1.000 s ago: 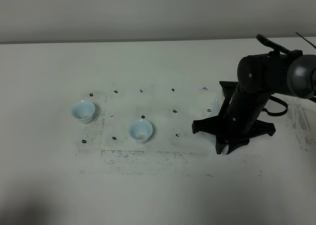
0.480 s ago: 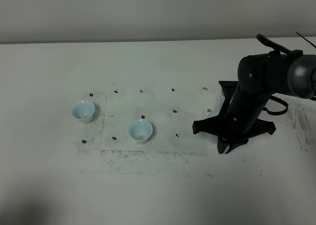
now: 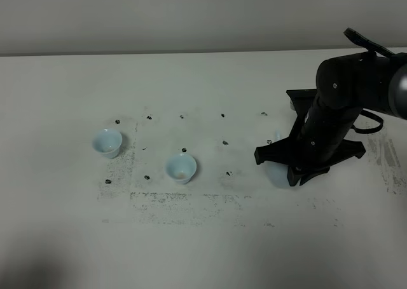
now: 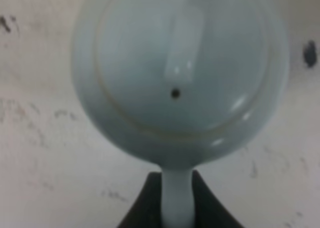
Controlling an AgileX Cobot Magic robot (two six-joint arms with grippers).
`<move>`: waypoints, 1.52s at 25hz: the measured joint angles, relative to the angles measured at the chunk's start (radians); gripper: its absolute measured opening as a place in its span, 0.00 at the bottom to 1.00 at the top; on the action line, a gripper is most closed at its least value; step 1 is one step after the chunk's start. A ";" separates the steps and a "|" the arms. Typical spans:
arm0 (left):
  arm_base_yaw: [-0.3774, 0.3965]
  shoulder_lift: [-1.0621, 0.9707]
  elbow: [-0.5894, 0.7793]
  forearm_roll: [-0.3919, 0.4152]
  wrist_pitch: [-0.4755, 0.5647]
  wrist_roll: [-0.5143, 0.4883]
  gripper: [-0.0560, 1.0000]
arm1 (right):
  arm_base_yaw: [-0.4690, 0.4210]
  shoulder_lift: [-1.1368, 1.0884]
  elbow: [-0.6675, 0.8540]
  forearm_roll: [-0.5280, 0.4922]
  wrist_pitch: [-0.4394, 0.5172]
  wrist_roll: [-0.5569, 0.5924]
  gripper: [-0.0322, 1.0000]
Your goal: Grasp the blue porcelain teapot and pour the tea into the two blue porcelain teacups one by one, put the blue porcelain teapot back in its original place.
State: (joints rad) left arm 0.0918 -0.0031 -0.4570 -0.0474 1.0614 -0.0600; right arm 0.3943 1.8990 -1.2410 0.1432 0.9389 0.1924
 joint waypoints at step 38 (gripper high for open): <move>0.000 0.000 0.000 0.000 0.000 0.000 0.74 | 0.000 -0.195 0.347 -0.001 -0.726 -0.070 0.07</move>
State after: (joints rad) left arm 0.0918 -0.0031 -0.4570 -0.0474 1.0614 -0.0600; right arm 0.3945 1.7037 -0.8938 0.1424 0.2132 0.1226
